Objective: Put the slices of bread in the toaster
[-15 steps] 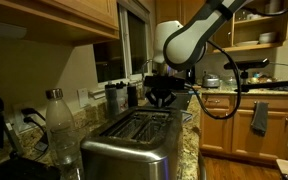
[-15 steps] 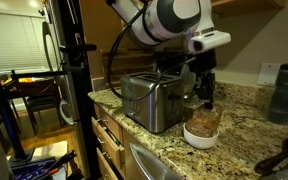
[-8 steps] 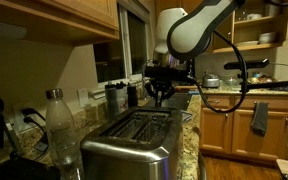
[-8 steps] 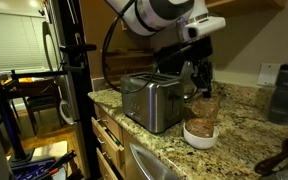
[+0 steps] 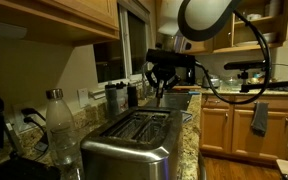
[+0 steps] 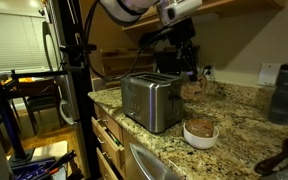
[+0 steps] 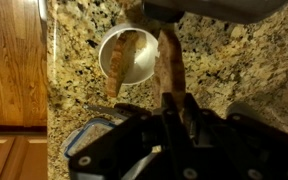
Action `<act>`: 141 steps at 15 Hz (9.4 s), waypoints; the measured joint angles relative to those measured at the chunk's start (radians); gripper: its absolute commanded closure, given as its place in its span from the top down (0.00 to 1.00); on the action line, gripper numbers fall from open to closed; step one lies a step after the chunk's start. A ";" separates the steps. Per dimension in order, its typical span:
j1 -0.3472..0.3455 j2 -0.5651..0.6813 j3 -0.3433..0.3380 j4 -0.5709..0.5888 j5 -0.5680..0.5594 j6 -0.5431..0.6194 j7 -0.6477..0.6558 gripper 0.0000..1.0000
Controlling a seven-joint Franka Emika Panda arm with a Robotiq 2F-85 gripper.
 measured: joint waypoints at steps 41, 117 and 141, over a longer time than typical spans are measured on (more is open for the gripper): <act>0.064 -0.217 0.386 -0.076 -0.056 -0.065 0.392 0.09; -0.057 -0.302 0.053 -0.108 -0.043 -0.235 0.328 1.00; -0.094 0.027 -0.087 -0.108 0.286 0.059 -0.021 1.00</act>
